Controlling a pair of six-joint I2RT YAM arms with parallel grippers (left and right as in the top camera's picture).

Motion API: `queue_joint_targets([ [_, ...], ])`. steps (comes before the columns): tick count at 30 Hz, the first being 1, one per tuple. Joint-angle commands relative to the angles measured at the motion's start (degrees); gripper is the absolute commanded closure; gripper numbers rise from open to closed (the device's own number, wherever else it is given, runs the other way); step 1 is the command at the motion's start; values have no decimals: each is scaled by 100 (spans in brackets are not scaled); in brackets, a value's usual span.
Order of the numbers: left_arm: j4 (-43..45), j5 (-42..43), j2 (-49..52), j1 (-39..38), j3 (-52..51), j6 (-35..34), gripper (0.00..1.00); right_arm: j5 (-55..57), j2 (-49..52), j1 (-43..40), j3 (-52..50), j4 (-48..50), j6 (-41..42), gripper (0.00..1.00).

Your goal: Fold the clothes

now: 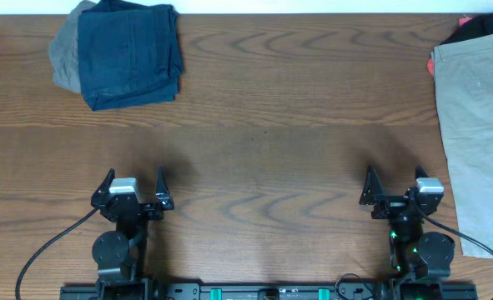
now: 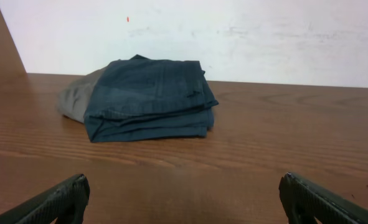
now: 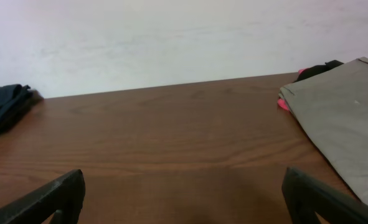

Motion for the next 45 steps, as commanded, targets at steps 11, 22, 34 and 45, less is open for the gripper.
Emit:
queue_joint_targets([
  [11, -208, 59, 7, 28, -85, 35, 2, -39, -31, 11, -9, -22, -83, 1],
  [22, -208, 59, 7, 28, -85, 35, 2, -367, -31, 11, -9, 391, 643, 1],
  [34, -208, 59, 7, 28, -85, 35, 2, -1403, -31, 11, -9, 1515, 4996, 1],
  [45, -208, 59, 7, 28, -85, 35, 2, -133, 964, 11, 1582, 1716, 2046, 1],
])
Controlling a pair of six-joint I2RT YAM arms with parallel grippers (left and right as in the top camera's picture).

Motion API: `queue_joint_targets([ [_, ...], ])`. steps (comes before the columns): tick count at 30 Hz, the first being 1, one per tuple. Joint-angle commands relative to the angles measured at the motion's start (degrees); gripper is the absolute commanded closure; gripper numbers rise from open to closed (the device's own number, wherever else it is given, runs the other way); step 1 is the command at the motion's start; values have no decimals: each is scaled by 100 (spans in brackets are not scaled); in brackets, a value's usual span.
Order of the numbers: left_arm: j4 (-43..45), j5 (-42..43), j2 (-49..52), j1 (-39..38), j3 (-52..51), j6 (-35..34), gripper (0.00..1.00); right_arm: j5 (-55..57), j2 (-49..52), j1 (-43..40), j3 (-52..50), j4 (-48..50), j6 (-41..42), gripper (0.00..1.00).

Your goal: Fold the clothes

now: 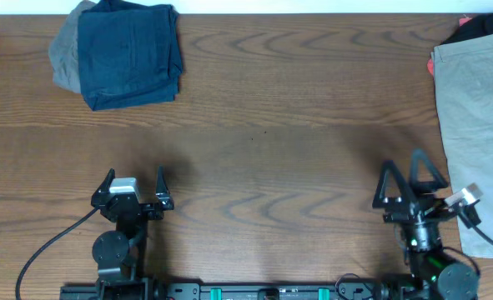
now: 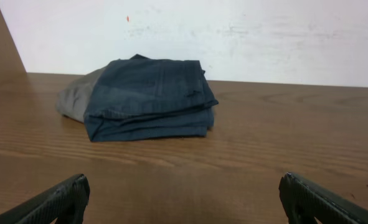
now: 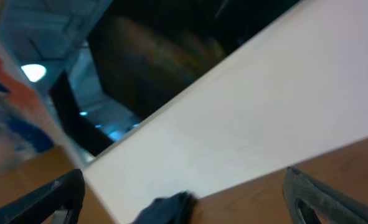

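A folded dark-blue garment [image 1: 129, 54] lies at the table's far left on top of a grey one [image 1: 65, 52]; in the left wrist view the blue stack [image 2: 149, 99] sits ahead. Khaki trousers [image 1: 478, 125] lie spread flat along the right edge, with a black and pink garment [image 1: 481, 25] behind them. My left gripper [image 1: 133, 185] is open near the front edge with nothing between its fingers. My right gripper [image 1: 406, 179] is open, raised and tilted, beside the khaki trousers; its blurred view shows the wall and the distant dark garment [image 3: 168, 208].
The brown wooden table [image 1: 263, 133] ends at a white wall [image 2: 233, 31] at the back. Cables run from both arm bases at the front edge.
My right gripper has lifted and rolled sideways, shifting slightly right toward the khaki trousers; its camera now looks up at the wall and ceiling. My left arm and the clothes are unchanged.
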Motion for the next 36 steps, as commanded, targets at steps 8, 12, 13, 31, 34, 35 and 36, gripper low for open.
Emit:
queue_joint_targets([
  [8, -205, 57, -2, 28, -87, 31, 2, 2168, 3834, -2, 3311, -1464, -2498, 1],
  [12, -205, 57, -2, 28, -87, 33, 2, 2203, 5770, -131, 5163, -2774, -2726, 1],
  [13, -205, 57, -2, 28, -87, 31, 2, 2194, 6319, -179, 5755, -3237, -2872, 1],
  [31, -205, 57, -2, 28, -87, 33, 2, 3622, 11501, -732, 10487, -6509, -5678, 1],
  [34, -205, 57, -2, 28, -87, 33, 2, 4081, 11951, -876, 10487, -6319, -5792, 1],
  [35, -205, 57, -2, 28, -87, 33, 2, 4197, 12089, -925, 10489, -6260, -5807, 1],
  [36, -205, 57, -2, 28, -87, 33, 2, 4304, 12209, -968, 10487, -6214, -5814, 1],
])
